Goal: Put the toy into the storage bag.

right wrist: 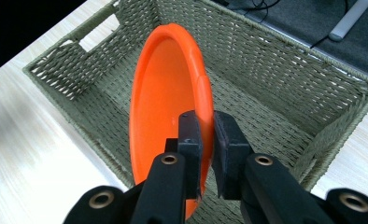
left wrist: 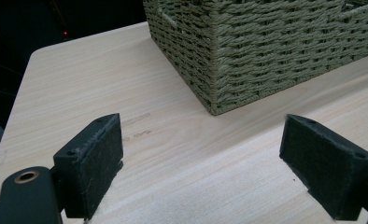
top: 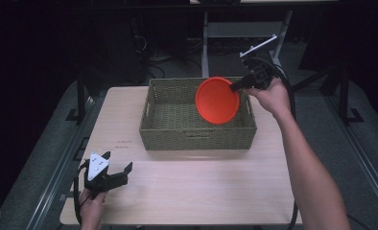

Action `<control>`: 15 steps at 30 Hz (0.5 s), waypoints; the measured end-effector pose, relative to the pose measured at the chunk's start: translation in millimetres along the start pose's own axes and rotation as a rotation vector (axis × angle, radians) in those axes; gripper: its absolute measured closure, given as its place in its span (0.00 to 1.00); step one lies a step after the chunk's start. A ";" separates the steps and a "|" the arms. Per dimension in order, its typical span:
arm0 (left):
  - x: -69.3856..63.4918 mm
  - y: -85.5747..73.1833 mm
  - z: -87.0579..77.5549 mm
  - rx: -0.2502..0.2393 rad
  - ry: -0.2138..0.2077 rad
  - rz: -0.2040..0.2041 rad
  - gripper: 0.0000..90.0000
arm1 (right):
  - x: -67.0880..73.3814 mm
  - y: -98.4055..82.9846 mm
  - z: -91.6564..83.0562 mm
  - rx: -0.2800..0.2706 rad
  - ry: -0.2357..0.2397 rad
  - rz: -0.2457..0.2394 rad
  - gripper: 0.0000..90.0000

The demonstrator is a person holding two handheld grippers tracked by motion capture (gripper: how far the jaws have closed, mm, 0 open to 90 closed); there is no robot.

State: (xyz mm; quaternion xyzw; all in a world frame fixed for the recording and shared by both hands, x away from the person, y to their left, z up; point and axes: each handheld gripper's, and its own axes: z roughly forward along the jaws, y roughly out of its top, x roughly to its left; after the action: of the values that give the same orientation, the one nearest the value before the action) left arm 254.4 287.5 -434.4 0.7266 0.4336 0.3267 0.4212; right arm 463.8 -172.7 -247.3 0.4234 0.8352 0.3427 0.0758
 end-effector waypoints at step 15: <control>-1.8 -0.3 -0.2 0.000 -0.003 0.006 0.14 | -14.0 -1.2 23.1 0.021 -0.015 0.039 0.91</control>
State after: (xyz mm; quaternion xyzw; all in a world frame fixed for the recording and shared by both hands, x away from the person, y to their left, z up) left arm 253.4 286.0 -434.8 0.7285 0.4306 0.3268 0.4208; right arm 481.5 -172.1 -267.8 0.4428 0.8298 0.3321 0.0709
